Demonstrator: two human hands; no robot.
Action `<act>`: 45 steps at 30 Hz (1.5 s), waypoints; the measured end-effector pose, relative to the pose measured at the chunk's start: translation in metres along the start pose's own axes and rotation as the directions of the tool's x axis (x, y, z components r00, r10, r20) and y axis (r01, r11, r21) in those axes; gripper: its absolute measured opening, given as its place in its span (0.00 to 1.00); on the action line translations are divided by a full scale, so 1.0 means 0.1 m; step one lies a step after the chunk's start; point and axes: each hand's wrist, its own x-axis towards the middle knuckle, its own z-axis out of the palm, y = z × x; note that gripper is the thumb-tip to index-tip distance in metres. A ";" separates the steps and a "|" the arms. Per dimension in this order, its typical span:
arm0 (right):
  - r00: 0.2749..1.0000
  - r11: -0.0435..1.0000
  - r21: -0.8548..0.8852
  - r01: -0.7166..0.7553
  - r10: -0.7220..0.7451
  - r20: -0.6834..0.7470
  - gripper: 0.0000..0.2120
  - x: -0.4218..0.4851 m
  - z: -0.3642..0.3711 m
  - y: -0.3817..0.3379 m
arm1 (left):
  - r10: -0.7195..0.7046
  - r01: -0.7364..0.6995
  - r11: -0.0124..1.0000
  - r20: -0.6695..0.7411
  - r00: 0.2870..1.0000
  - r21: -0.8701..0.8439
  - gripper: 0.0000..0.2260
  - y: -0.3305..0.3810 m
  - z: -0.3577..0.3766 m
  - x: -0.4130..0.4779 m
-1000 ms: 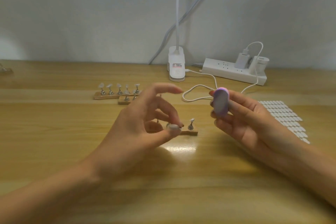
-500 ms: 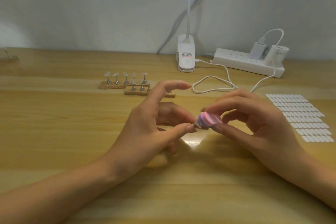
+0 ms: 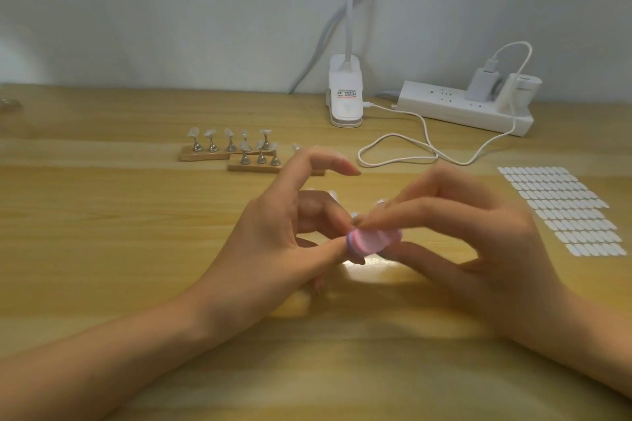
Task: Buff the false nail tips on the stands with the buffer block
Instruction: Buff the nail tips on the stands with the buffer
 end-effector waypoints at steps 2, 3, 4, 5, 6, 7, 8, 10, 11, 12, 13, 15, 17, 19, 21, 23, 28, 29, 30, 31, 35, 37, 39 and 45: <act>1.000 1.000 -0.016 -0.023 0.023 -0.005 0.08 0.01 -0.02 -0.01 | 0.001 -0.001 1.000 0.003 1.000 0.004 0.22 0.00 0.00 0.00; 1.000 0.999 -0.017 -0.030 0.030 -0.007 0.07 0.01 -0.02 -0.02 | 0.000 0.000 1.000 0.003 1.000 0.003 0.22 0.00 0.00 0.00; 1.000 0.999 -0.029 -0.020 0.020 -0.006 0.07 0.00 -0.02 -0.03 | 0.000 0.000 1.000 0.002 1.000 0.002 0.22 0.00 0.00 -0.01; 1.000 0.999 -0.053 0.004 -0.004 -0.002 0.07 0.00 -0.01 -0.04 | 0.004 -0.004 1.000 -0.001 1.000 0.005 0.22 0.00 0.00 0.00; 1.000 0.996 -0.080 0.027 -0.026 0.004 0.07 0.00 0.00 -0.05 | 0.007 -0.007 1.000 -0.006 1.000 0.010 0.22 0.00 -0.01 0.00; 1.000 0.995 -0.097 0.030 -0.029 0.006 0.07 -0.01 0.00 -0.05 | 0.007 -0.007 1.000 -0.010 1.000 0.011 0.21 -0.01 -0.01 0.00; 1.000 0.995 -0.099 0.013 -0.013 0.002 0.07 -0.01 0.00 -0.05 | 0.000 0.000 1.000 -0.013 1.000 0.007 0.20 -0.01 -0.01 0.00; 1.000 0.996 -0.091 -0.004 0.003 -0.005 0.07 -0.01 0.01 -0.06 | -0.013 0.013 1.000 -0.023 1.000 -0.002 0.19 -0.01 -0.01 0.00; 1.000 0.995 -0.097 0.011 -0.011 0.000 0.07 -0.02 0.01 -0.07 | -0.014 0.014 1.000 -0.027 1.000 0.009 0.18 -0.01 -0.01 -0.01; 0.999 0.994 -0.109 0.031 -0.031 0.008 0.07 -0.02 0.02 -0.08 | -0.010 0.011 1.000 -0.032 0.999 0.025 0.17 -0.01 -0.01 -0.01; 0.999 0.992 -0.118 0.038 -0.038 0.008 0.07 -0.02 0.02 -0.08 | -0.007 0.008 1.000 -0.036 0.999 0.030 0.17 -0.01 0.00 -0.01; 1.000 0.993 -0.118 0.013 -0.015 -0.014 0.06 -0.02 0.01 -0.08 | 0.002 -0.002 1.000 -0.043 0.999 0.003 0.15 -0.01 0.00 -0.01; 0.999 0.992 -0.120 0.032 -0.034 -0.013 0.05 -0.01 0.01 -0.09 | 0.018 -0.018 1.000 -0.049 0.999 0.001 0.15 0.01 0.01 -0.02; 0.995 0.987 -0.129 0.101 -0.099 0.020 0.07 -0.02 0.03 -0.12 | 0.039 -0.037 0.998 -0.039 0.998 0.044 0.16 0.01 0.01 -0.01; 0.994 0.989 -0.101 0.108 -0.107 0.016 0.07 -0.04 0.02 -0.14 | 0.030 -0.028 0.999 -0.041 0.999 0.043 0.17 0.00 0.01 0.00; 0.995 0.994 -0.044 0.103 -0.104 -0.014 0.06 -0.04 -0.01 -0.13 | 0.021 -0.018 0.999 -0.054 0.998 0.047 0.17 0.00 0.00 0.01; 0.998 0.999 -0.022 0.044 -0.045 -0.033 0.08 -0.01 -0.01 -0.05 | 0.047 -0.046 0.998 -0.016 0.999 0.040 0.15 0.02 0.01 -0.01; 0.999 0.998 -0.041 0.042 -0.043 -0.024 0.07 0.00 -0.01 -0.04 | 0.049 -0.048 0.998 -0.011 0.999 0.037 0.15 0.02 0.01 -0.02; 0.998 0.997 -0.055 0.054 -0.055 -0.012 0.07 -0.01 -0.01 -0.04 | 0.050 -0.049 0.998 -0.007 0.999 0.035 0.15 0.03 0.01 -0.02; 0.997 0.995 -0.065 0.075 -0.075 -0.004 0.06 -0.01 -0.01 -0.03 | 0.052 -0.052 0.998 -0.005 0.999 0.032 0.15 0.04 0.01 -0.02; 0.996 0.994 -0.082 0.078 -0.081 -0.028 0.06 -0.02 -0.02 -0.05 | 0.044 -0.044 0.999 0.004 0.999 0.017 0.15 0.03 0.01 -0.02; 0.995 0.991 -0.092 0.098 -0.101 -0.023 0.05 -0.02 -0.01 -0.06 | 0.053 -0.053 0.998 0.003 0.999 0.030 0.16 0.03 0.01 -0.02; 0.995 0.990 -0.101 0.096 -0.098 -0.019 0.05 -0.03 -0.01 -0.06 | 0.058 -0.058 0.998 0.002 0.998 0.033 0.15 0.03 0.01 -0.02; 0.996 0.991 -0.104 0.083 -0.085 -0.019 0.05 -0.02 -0.01 -0.03 | 0.071 -0.071 0.996 -0.005 0.997 0.053 0.15 0.05 0.02 -0.02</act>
